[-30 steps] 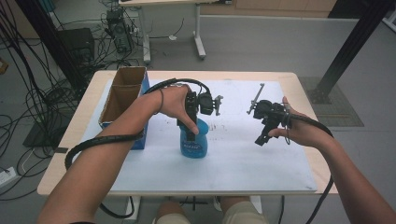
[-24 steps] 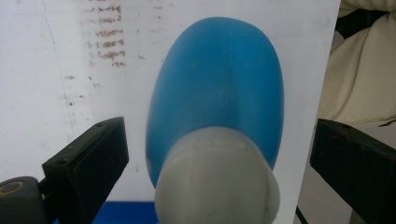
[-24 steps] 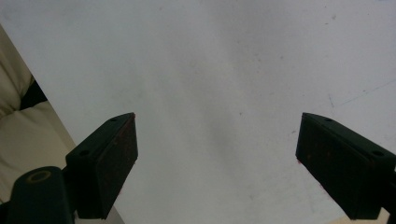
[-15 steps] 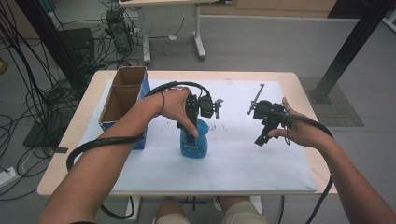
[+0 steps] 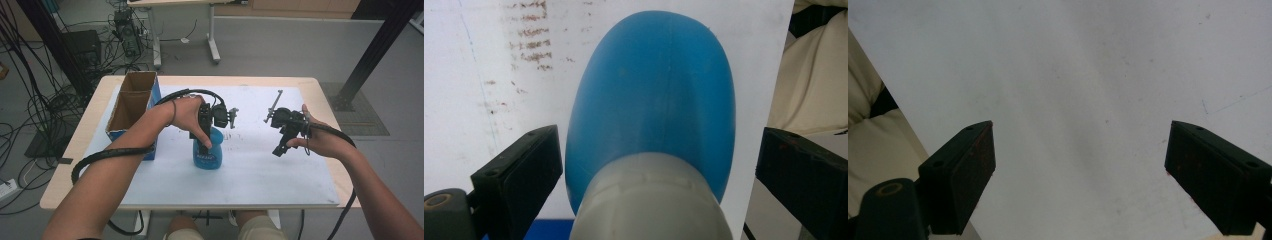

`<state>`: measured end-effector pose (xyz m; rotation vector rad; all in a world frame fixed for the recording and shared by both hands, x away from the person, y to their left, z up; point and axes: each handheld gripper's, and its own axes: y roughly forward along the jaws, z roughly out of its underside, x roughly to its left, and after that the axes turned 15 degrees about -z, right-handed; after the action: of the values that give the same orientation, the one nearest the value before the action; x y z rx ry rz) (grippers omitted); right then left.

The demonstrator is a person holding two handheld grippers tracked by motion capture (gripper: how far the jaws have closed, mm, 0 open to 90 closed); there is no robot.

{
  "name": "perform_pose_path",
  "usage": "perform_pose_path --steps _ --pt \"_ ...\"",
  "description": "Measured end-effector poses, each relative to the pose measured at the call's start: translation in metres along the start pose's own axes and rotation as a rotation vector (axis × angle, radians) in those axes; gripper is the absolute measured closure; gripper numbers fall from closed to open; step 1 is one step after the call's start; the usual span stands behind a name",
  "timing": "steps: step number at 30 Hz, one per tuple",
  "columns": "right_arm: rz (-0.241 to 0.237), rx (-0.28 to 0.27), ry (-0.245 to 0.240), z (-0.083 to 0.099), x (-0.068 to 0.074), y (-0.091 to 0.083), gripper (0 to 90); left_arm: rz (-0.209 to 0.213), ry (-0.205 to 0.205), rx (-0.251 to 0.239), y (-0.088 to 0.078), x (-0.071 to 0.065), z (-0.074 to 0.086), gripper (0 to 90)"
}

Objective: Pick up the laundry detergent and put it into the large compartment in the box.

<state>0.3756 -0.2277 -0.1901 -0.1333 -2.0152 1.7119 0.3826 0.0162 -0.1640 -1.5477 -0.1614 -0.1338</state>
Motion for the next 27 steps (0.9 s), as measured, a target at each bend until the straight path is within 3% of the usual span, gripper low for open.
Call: perform_pose_path --steps 27 --pt "0.002 0.003 0.003 -0.0008 -0.0002 0.0002 13.0 -0.012 0.003 0.008 -0.0017 -0.0008 -0.0012 5.5"
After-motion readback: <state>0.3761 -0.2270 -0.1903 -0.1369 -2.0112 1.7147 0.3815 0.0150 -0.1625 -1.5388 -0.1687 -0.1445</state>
